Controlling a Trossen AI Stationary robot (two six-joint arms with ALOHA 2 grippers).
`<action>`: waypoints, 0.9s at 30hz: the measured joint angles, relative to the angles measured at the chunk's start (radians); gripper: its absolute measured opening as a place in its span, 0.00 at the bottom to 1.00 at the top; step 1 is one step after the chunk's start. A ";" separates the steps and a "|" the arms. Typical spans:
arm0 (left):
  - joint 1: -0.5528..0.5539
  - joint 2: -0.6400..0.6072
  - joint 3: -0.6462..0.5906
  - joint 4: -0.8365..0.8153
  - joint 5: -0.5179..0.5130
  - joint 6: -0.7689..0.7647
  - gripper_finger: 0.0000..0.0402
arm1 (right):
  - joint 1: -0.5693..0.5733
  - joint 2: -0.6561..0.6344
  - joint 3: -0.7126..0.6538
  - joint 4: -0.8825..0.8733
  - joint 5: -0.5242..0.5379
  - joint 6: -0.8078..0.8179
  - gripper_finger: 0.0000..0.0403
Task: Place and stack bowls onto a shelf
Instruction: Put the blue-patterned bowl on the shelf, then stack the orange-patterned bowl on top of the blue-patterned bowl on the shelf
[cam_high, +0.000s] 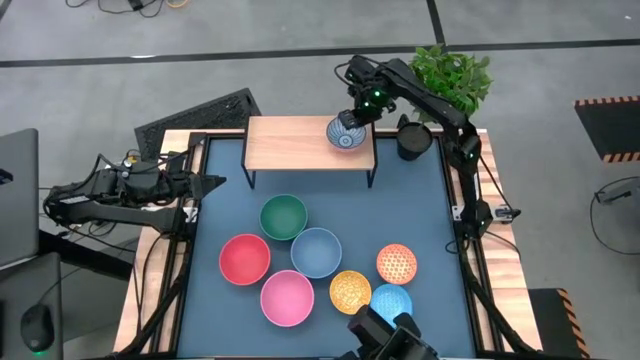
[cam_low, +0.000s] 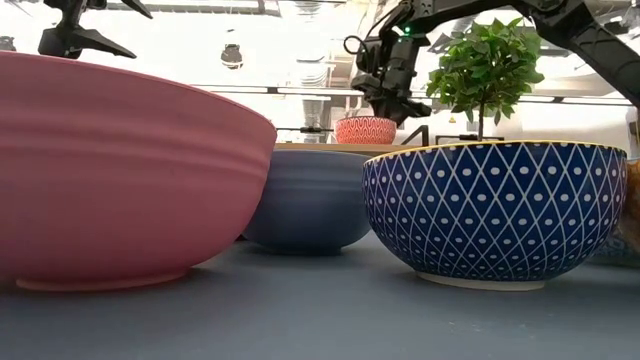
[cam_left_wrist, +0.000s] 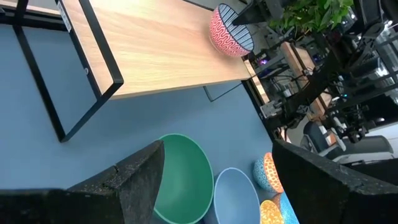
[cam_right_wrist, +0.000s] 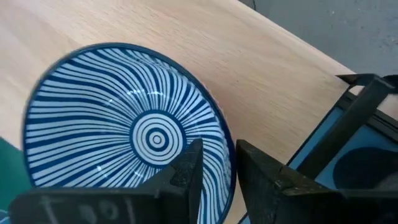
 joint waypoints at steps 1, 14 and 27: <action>0.000 0.000 0.000 0.000 0.000 0.000 0.71 | 0.000 0.000 0.021 -0.015 -0.001 0.000 0.32; -0.001 0.000 0.000 -0.001 0.031 0.038 0.71 | 0.176 -0.232 0.044 -0.136 -0.062 0.012 0.36; -0.001 0.000 0.000 -0.017 0.031 0.003 0.71 | 0.815 -0.613 -0.286 -0.138 0.300 0.689 0.35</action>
